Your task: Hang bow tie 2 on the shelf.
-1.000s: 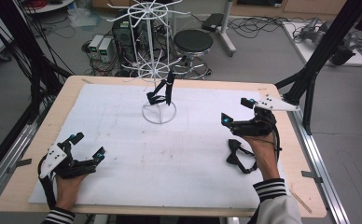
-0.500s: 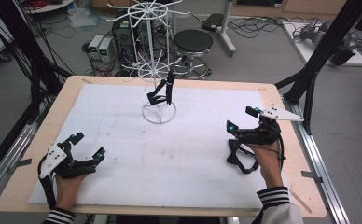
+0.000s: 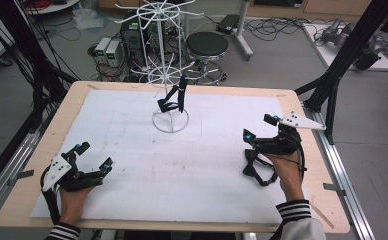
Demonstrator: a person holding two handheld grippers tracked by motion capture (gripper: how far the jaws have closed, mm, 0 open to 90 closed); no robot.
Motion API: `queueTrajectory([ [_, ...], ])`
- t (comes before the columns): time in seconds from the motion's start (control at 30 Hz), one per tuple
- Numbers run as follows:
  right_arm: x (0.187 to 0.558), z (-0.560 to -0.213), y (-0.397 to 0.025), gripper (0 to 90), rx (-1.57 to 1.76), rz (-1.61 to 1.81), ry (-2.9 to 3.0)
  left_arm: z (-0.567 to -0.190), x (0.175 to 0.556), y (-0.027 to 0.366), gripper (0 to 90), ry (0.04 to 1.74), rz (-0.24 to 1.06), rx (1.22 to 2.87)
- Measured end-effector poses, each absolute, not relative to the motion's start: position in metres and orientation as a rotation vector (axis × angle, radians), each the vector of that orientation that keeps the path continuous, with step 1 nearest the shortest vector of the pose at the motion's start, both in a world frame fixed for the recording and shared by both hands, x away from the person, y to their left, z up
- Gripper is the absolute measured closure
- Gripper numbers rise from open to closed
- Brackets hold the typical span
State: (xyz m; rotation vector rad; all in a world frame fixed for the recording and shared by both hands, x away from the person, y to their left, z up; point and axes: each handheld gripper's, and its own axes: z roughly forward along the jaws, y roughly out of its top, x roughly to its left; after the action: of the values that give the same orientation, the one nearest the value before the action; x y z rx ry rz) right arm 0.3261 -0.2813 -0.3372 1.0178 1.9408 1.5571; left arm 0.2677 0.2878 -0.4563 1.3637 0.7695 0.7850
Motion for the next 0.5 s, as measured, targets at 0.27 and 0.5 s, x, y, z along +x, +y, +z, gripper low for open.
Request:
queueTrajectory([
  [0.27, 0.3263, -0.3385, -0.2814, 0.7, 1.059, 1.505, 1.953, -0.4564, 0.2678, 0.2879, 1.7, 0.770, 0.786, 1.361],
  [0.5, 0.3246, -0.3409, -0.2809, 0.8, 1.146, 1.429, 1.981, -0.4564, 0.2677, 0.2878, 1.7, 0.769, 0.786, 1.360],
])
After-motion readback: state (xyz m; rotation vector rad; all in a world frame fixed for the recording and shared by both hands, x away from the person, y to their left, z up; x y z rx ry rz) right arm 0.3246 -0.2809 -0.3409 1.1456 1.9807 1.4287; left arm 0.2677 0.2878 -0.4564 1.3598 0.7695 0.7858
